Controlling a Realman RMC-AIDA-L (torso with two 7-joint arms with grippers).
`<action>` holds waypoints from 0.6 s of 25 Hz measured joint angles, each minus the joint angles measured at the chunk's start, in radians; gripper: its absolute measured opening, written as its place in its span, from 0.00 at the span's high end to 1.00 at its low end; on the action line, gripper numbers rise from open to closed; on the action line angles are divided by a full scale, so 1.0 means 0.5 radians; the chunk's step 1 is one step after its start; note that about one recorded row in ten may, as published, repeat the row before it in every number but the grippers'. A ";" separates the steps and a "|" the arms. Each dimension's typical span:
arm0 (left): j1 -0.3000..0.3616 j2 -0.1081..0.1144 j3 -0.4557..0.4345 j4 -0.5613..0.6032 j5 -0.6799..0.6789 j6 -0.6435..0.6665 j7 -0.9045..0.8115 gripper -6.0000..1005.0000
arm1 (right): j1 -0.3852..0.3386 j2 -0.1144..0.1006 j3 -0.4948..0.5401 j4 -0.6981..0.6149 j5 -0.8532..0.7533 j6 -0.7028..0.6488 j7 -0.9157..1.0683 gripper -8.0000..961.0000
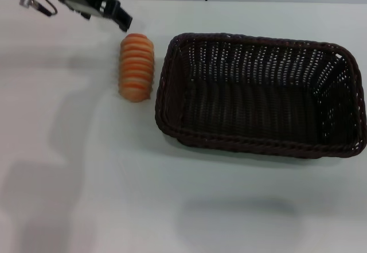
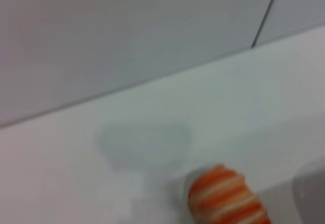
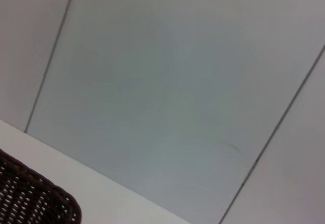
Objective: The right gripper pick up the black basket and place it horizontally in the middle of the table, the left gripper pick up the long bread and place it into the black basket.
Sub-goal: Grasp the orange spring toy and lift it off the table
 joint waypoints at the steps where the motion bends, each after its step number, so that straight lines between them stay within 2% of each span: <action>1: 0.000 0.003 0.008 -0.022 0.000 -0.005 0.000 0.14 | -0.009 0.000 0.000 0.020 -0.009 0.008 0.000 0.49; 10: 0.075 0.005 0.017 -0.078 0.000 -0.042 0.001 0.14 | -0.125 0.009 0.091 0.145 -0.074 -0.030 0.020 0.49; 15: 0.059 -0.003 0.017 -0.273 -0.004 -0.131 0.003 0.14 | -0.099 0.010 0.062 0.150 -0.087 -0.031 0.021 0.49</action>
